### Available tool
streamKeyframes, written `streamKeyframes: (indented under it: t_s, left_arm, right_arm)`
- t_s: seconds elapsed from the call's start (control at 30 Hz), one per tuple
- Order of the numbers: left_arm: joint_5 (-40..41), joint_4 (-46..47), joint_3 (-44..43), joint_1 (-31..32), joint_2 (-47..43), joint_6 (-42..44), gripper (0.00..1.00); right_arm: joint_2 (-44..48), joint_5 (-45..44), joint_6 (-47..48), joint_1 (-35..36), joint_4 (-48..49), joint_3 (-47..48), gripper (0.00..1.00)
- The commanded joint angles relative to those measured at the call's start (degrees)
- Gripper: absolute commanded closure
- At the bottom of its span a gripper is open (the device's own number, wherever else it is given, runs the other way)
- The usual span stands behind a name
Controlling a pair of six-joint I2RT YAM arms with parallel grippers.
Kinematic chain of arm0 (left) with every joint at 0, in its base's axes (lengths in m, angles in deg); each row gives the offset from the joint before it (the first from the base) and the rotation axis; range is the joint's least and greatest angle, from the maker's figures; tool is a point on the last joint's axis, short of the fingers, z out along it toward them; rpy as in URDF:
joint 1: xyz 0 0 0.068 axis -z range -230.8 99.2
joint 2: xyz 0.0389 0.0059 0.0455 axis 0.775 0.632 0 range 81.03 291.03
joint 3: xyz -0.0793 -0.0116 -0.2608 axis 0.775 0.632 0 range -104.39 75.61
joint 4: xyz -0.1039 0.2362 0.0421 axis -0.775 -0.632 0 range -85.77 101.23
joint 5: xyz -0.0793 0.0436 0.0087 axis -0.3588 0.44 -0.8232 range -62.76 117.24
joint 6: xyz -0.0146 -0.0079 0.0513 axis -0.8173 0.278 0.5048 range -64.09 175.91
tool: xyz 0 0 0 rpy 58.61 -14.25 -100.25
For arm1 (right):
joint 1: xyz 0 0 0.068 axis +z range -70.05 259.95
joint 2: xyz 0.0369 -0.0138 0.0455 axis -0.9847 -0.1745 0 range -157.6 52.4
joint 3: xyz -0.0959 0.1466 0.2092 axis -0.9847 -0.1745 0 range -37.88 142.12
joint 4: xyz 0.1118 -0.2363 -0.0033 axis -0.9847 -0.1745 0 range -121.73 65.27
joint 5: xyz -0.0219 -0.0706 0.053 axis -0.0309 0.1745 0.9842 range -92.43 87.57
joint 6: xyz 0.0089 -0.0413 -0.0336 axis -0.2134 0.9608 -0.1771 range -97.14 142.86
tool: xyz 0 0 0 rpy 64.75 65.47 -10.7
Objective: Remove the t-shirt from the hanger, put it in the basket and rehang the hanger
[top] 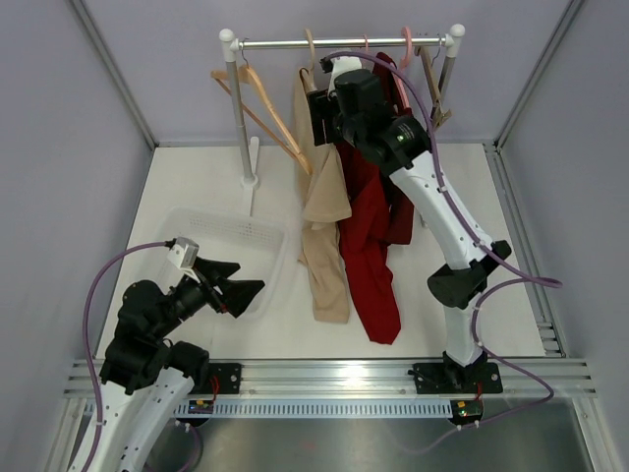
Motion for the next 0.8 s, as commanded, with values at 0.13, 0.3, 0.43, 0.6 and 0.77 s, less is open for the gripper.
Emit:
streamKeyframes:
  t_s: [0.13, 0.3, 0.43, 0.6, 0.77]
  left_arm:
    - [-0.63, 0.62, -0.63, -0.76, -0.62, -0.25, 0.01]
    - [-0.72, 0.71, -0.63, -0.85, -0.45, -0.25, 0.01]
    - [-0.72, 0.62, -0.63, -1.02, -0.45, -0.33, 0.01]
    - [-0.71, 0.71, -0.63, -1.2, -0.45, -0.34, 0.01]
    - [-0.54, 0.62, -0.63, -1.2, -0.27, -0.34, 0.01]
  right_arm:
    - [-0.44, -5.52, 4.21, 0.72, 0.29, 0.53, 0.38]
    - [0.0, -5.7, 4.29, 0.73, 2.05, -0.79, 0.47]
    - [-0.61, -5.7, 4.21, 0.73, 1.35, -0.79, 0.46]
    - [-1.4, -5.26, 4.21, 0.73, 0.64, -1.23, 0.57]
    - [-0.53, -4.12, 4.12, 0.73, 1.78, -1.67, 0.81]
